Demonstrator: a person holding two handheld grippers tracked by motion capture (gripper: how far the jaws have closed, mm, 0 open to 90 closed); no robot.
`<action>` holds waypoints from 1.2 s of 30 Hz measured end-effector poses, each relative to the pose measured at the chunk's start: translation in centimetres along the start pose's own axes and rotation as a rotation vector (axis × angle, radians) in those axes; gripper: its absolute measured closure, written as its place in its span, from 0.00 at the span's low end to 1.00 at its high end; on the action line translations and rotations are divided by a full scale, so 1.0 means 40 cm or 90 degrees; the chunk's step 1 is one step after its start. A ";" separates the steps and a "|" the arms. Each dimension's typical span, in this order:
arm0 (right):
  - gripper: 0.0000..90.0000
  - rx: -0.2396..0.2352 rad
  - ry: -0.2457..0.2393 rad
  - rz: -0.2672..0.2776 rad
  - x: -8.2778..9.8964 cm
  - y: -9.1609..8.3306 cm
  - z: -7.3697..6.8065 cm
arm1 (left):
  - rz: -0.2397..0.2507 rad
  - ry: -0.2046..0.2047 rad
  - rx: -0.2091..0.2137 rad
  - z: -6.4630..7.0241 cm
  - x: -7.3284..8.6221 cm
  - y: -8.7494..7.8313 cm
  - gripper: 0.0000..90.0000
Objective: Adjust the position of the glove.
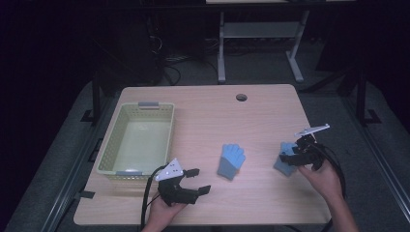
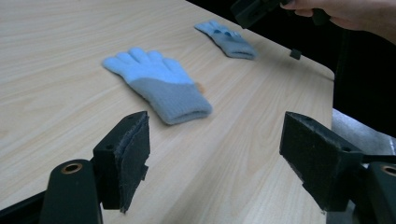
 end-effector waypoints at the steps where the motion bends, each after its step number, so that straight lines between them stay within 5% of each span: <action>1: 0.41 0.000 0.000 0.000 0.000 0.000 0.000 | 0.000 0.000 0.000 0.000 0.000 0.000 0.27; 5: 0.46 0.004 0.026 -0.031 0.003 0.018 0.017 | -0.004 -0.001 0.000 0.000 0.003 0.002 0.27; 19: 0.59 0.043 0.031 -0.112 0.020 0.070 0.039 | -0.014 0.004 0.005 0.006 0.008 0.007 0.27; 25: 0.62 0.071 0.006 -0.107 0.024 0.078 0.026 | -0.007 0.000 0.002 0.004 0.005 0.004 0.27; 31: 0.69 0.070 0.007 -0.095 0.030 0.076 0.024 | -0.008 -0.003 0.003 0.004 0.008 0.006 0.27; 36: 0.84 0.072 0.002 -0.099 0.027 0.075 0.022 | -0.011 0.009 0.005 0.010 0.007 0.007 0.27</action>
Point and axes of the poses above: each handheld gripper's, and its own axes: y roughly forward along the jaws, x roughly out of its underside, z roughly to its right, the point moved 2 cm from there along y, roughly forward along the jaws, and after that the axes turned 6 degrees about z, right-handed, at the moved point
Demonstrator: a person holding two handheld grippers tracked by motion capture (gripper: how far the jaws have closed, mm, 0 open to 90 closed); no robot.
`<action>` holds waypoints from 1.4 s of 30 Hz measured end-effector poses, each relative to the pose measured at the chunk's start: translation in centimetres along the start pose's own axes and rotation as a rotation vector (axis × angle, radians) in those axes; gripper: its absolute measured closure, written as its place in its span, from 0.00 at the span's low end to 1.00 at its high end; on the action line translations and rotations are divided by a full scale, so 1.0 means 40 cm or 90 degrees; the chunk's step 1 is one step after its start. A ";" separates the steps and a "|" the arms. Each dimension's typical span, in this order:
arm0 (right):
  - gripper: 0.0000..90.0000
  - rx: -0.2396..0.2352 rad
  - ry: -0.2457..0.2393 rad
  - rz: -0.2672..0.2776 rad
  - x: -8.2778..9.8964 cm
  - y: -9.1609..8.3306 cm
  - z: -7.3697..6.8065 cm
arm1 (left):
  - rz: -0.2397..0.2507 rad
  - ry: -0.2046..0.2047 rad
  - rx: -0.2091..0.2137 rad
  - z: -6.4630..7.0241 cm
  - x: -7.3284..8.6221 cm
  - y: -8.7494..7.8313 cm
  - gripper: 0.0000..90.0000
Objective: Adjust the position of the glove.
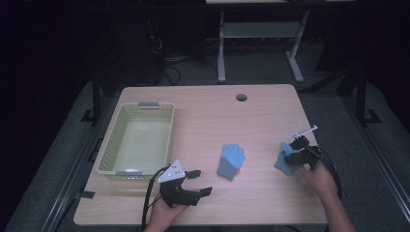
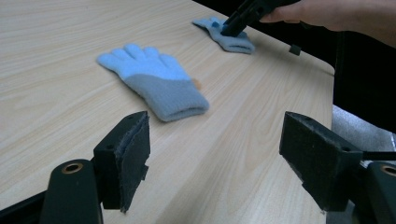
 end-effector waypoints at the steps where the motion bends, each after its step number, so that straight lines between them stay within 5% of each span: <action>1: 0.86 0.002 0.001 0.000 0.000 0.000 0.000 | 0.002 0.000 0.000 0.001 -0.001 -0.001 0.27; 13: 0.90 -0.038 0.044 0.008 0.004 -0.012 0.016 | 0.004 -0.009 -0.002 -0.002 0.000 -0.004 0.27; 30: 0.90 -0.057 -0.013 0.073 -0.039 -0.103 -0.030 | 0.009 -0.011 0.001 -0.004 -0.001 -0.006 0.27; 42: 0.90 -0.095 -0.068 0.115 -0.104 -0.149 -0.127 | 0.018 -0.015 -0.002 -0.004 -0.007 -0.016 0.27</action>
Point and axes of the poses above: each handheld gripper's, and its own axes: y roughly forward along the jaws, x roughly out of its underside, z roughly to its right, the point moved 2 cm from there along y, roughly forward along the jaws, and after that the axes turned 6 degrees about z, right-handed, at the moved point
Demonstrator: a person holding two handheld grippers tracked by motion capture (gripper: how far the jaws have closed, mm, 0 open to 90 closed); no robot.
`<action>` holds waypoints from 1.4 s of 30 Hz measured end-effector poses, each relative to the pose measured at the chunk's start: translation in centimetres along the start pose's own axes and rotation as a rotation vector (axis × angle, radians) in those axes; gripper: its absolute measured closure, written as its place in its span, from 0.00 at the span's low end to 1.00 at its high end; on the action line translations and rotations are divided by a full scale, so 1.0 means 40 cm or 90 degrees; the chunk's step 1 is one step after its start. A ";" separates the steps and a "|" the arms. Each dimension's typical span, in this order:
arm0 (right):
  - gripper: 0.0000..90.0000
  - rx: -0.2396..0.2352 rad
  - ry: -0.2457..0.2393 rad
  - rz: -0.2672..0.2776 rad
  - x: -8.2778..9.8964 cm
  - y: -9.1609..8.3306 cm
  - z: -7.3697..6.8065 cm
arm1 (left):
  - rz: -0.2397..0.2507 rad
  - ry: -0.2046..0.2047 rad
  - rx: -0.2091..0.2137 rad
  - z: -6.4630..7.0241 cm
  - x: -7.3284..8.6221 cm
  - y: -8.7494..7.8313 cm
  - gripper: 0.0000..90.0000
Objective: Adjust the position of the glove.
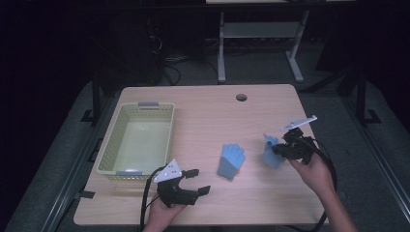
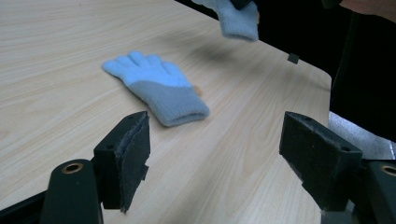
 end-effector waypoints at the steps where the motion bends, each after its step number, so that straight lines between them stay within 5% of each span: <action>1: 0.90 -0.005 -0.003 0.002 -0.007 0.000 -0.011 | 0.000 0.001 -0.002 -0.001 0.000 0.000 0.27; 10: 0.90 -0.040 -0.043 0.012 -0.060 0.017 -0.092 | -0.002 0.007 -0.005 -0.001 0.001 0.000 0.27; 22: 0.90 -0.086 -0.046 0.014 -0.095 0.078 -0.164 | -0.008 0.018 -0.007 0.003 0.001 0.000 0.27; 42: 0.89 -0.090 -0.020 -0.034 -0.099 0.183 -0.216 | -0.003 0.024 -0.008 0.000 -0.003 -0.007 0.27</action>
Point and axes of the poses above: each handheld gripper's, and its own axes: y roughly forward along the jaws, x roughly out of its underside, z roughly to its right, the point moved 2 cm from there along y, roughly forward along the jaws, and after that the axes turned 6 degrees about z, right-handed, at the moved point
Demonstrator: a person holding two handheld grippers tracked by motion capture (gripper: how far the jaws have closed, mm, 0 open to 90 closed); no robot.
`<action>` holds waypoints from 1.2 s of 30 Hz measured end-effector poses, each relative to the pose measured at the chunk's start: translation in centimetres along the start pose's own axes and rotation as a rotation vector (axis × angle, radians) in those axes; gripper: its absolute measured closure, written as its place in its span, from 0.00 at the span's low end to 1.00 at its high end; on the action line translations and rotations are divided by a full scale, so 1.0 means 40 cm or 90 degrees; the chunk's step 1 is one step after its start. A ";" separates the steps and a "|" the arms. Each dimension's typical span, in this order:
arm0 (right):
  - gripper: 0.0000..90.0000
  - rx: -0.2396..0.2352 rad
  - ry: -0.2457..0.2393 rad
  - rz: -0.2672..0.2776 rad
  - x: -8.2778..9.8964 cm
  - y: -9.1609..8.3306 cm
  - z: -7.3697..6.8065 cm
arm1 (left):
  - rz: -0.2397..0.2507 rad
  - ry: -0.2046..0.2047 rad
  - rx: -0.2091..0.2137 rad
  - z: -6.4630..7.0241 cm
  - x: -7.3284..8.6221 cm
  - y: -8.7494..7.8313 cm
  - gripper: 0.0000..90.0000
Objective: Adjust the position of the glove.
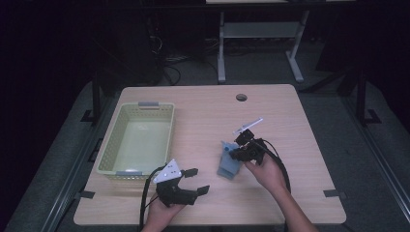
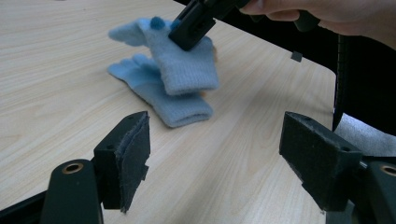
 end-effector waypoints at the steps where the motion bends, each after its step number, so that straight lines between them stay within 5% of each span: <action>1: 0.89 -0.002 0.001 -0.001 0.002 0.005 -0.002 | 0.001 0.000 0.000 0.000 0.000 -0.001 0.27; 15: 0.85 0.011 -0.009 -0.030 0.023 0.050 -0.009 | 0.003 -0.005 0.000 0.001 0.000 -0.002 0.27; 25: 0.70 0.042 -0.019 -0.035 0.026 0.066 -0.011 | 0.002 -0.007 0.002 0.002 0.001 0.000 0.27; 32: 0.88 0.025 -0.008 -0.018 0.025 0.064 -0.009 | 0.000 -0.006 0.001 0.003 0.002 0.001 0.27; 36: 0.90 0.019 -0.002 -0.029 0.027 0.084 -0.006 | 0.002 -0.009 0.000 0.002 0.002 0.001 0.27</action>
Point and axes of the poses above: each handheld gripper's, and its own axes: y roughly forward along the jaws, x roughly out of its underside, z roughly to its right, the point moved 2 cm from there along y, roughly forward along the jaws, and after that the axes turned 6 degrees about z, right-handed, at the moved point
